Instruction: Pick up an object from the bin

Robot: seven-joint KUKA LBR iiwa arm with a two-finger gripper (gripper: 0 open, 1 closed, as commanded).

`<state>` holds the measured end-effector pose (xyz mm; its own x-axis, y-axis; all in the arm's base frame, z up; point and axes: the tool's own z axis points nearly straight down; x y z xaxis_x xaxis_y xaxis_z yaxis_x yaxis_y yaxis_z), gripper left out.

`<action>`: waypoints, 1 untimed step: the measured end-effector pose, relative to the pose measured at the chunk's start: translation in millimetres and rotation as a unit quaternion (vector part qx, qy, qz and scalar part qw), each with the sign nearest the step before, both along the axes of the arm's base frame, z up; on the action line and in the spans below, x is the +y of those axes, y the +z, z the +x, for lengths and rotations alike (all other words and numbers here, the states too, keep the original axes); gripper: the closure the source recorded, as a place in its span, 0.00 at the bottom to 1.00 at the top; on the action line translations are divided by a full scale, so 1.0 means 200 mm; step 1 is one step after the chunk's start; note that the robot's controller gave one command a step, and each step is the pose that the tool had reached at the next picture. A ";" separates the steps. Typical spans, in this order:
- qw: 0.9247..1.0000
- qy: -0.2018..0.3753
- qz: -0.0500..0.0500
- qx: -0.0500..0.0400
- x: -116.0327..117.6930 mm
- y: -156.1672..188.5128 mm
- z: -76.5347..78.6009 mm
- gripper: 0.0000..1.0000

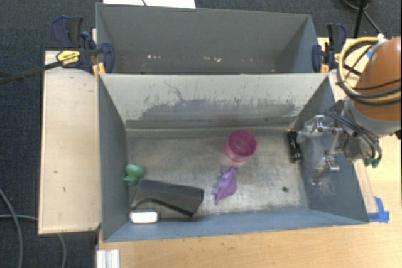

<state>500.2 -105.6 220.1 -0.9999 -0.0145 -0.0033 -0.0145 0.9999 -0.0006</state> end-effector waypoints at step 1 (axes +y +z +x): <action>1.000 0.000 0.000 0.000 0.00 0.00 0.00 0.00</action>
Offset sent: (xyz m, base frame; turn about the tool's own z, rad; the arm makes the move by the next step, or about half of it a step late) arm 0.0182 0.1580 -0.0356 -0.0558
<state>500.2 -105.6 220.1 -0.9999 -0.0150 -0.0033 -0.0150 0.9999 -0.0005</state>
